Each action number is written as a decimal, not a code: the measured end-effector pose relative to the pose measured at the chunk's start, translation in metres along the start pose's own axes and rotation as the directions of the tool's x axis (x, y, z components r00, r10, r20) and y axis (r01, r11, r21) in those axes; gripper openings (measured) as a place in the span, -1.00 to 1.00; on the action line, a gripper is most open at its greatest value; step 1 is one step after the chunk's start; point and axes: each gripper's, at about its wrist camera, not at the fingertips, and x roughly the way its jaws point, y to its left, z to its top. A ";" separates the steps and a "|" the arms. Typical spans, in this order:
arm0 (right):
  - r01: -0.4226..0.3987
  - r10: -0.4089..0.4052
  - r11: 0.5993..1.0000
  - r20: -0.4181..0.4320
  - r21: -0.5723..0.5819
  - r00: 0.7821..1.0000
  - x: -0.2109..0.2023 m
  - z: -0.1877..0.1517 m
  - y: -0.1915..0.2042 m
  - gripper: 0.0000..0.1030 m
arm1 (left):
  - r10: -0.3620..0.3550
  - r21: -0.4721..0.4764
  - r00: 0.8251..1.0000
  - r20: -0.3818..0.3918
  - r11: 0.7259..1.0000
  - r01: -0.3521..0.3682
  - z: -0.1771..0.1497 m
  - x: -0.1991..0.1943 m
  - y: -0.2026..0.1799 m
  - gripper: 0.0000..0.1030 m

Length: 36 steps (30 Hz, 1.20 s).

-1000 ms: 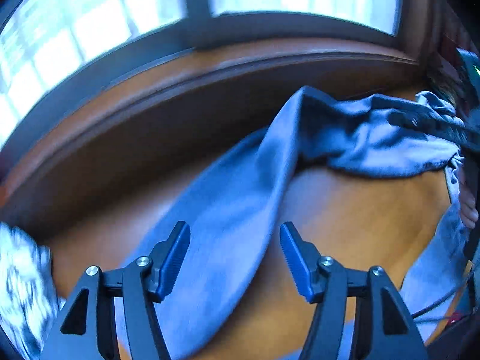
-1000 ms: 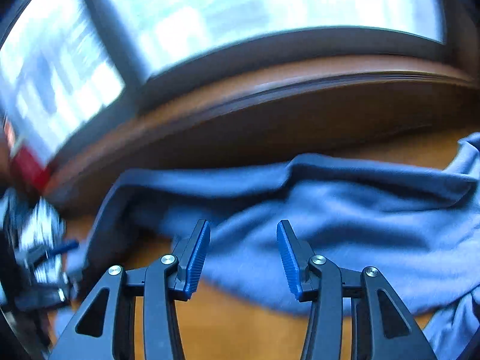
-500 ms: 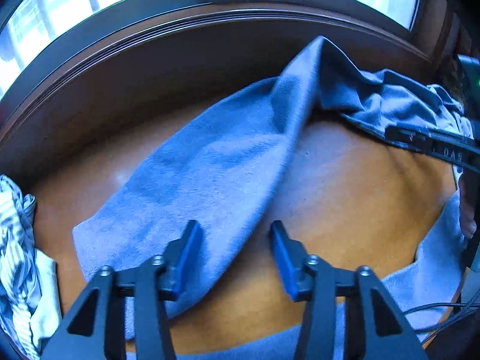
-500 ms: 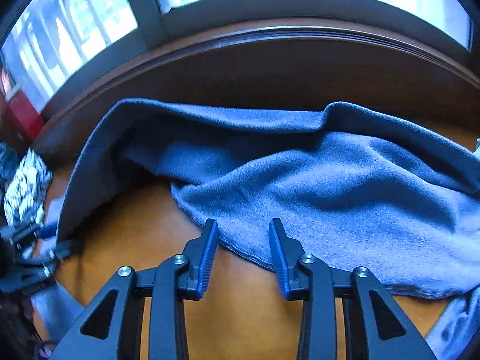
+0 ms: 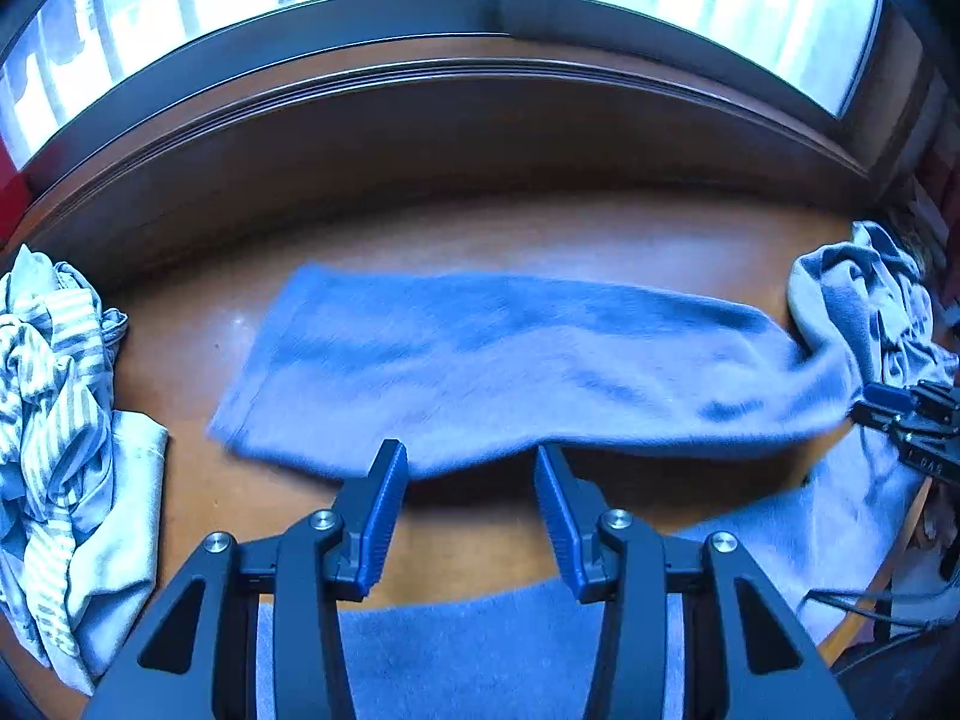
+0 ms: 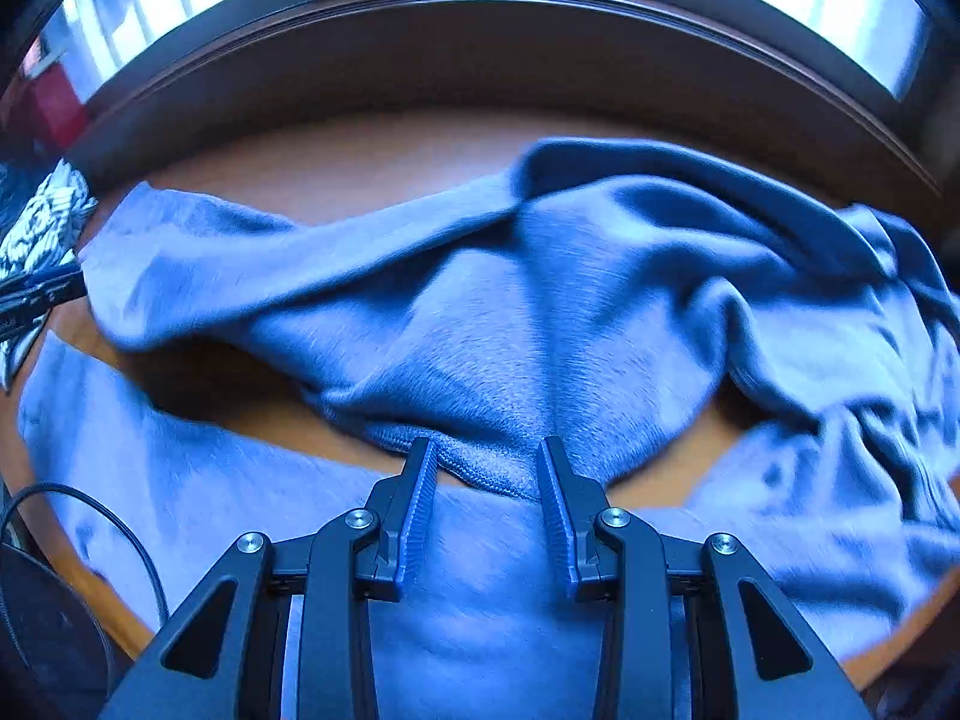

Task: Fold clothes

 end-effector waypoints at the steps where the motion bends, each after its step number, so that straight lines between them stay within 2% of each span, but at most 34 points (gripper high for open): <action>1: 0.005 -0.005 0.999 0.001 0.032 1.000 -0.003 -0.001 -0.005 -0.31 | -0.001 0.005 1.000 0.001 1.000 0.001 0.001 0.003 -0.006 -0.20; 3: 0.003 -0.004 0.994 0.014 0.108 1.000 -0.010 -0.003 -0.013 -0.31 | -0.016 0.008 1.000 -0.002 1.000 0.016 -0.008 0.003 -0.010 -0.16; 6: -0.090 0.076 0.974 0.071 0.206 0.995 -0.026 0.000 -0.015 -0.28 | -0.023 0.019 1.000 -0.014 1.000 0.024 -0.015 0.002 -0.015 0.04; 7: -0.128 0.110 0.965 0.090 0.227 0.990 -0.029 0.001 -0.015 -0.20 | -0.019 0.032 1.000 -0.015 0.999 0.020 -0.014 0.004 -0.017 0.08; 9: -0.223 0.197 0.935 0.118 0.276 0.973 -0.032 0.004 -0.012 -0.03 | -0.008 0.062 1.000 -0.017 0.998 0.009 -0.014 0.006 -0.022 0.11; 13: -0.354 0.336 0.864 0.112 0.358 0.935 -0.020 0.008 -0.008 -0.02 | 0.021 0.144 1.000 -0.014 0.989 -0.018 -0.018 0.008 -0.035 0.12; 15: -0.422 0.416 0.807 0.109 0.414 0.903 -0.009 0.010 -0.005 -0.02 | 0.031 0.195 1.000 -0.003 0.980 -0.030 -0.018 0.008 -0.042 0.13; 17: -0.463 0.474 0.768 0.093 0.444 0.876 -0.002 -0.006 0.005 -0.02 | 0.038 0.244 0.999 0.008 0.969 -0.039 -0.017 0.010 -0.048 0.13; 20: -0.456 0.482 0.764 0.066 0.457 0.874 0.018 0.009 0.034 -0.02 | 0.030 0.291 0.999 0.011 0.956 -0.032 -0.014 0.015 -0.057 0.13; 23: -0.486 0.521 0.733 0.066 0.477 0.851 0.028 0.011 0.039 -0.02 | 0.014 0.323 1.000 0.019 0.946 -0.020 -0.010 0.020 -0.066 0.13; 24: -0.497 0.533 0.724 0.068 0.479 0.843 0.029 0.013 0.041 -0.05 | 0.010 0.334 1.000 0.020 0.943 -0.016 -0.009 0.021 -0.069 0.13; 26: -0.518 0.556 0.708 0.074 0.480 0.828 0.031 0.017 0.046 -0.33 | -0.005 0.353 1.000 0.021 0.936 -0.003 -0.007 0.024 -0.075 0.13; 27: -0.521 0.555 0.709 0.081 0.476 0.828 0.029 0.019 0.048 -0.61 | -0.010 0.361 1.000 0.019 0.932 0.002 -0.006 0.026 -0.078 0.13; 28: -0.523 0.551 0.711 0.089 0.470 0.830 0.027 0.022 0.049 -0.79 | -0.012 0.369 1.000 0.017 0.930 0.005 -0.005 0.028 -0.082 0.13; 33: -0.562 0.550 0.716 0.161 0.414 0.820 0.003 0.030 0.049 -0.88 | -0.019 0.389 1.000 0.021 0.921 0.009 0.002 0.037 -0.093 0.13; 36: -0.589 0.553 0.717 0.209 0.373 0.806 -0.015 0.034 0.047 -0.88 | 0.054 0.378 0.997 0.052 0.923 -0.069 0.008 0.046 -0.096 0.17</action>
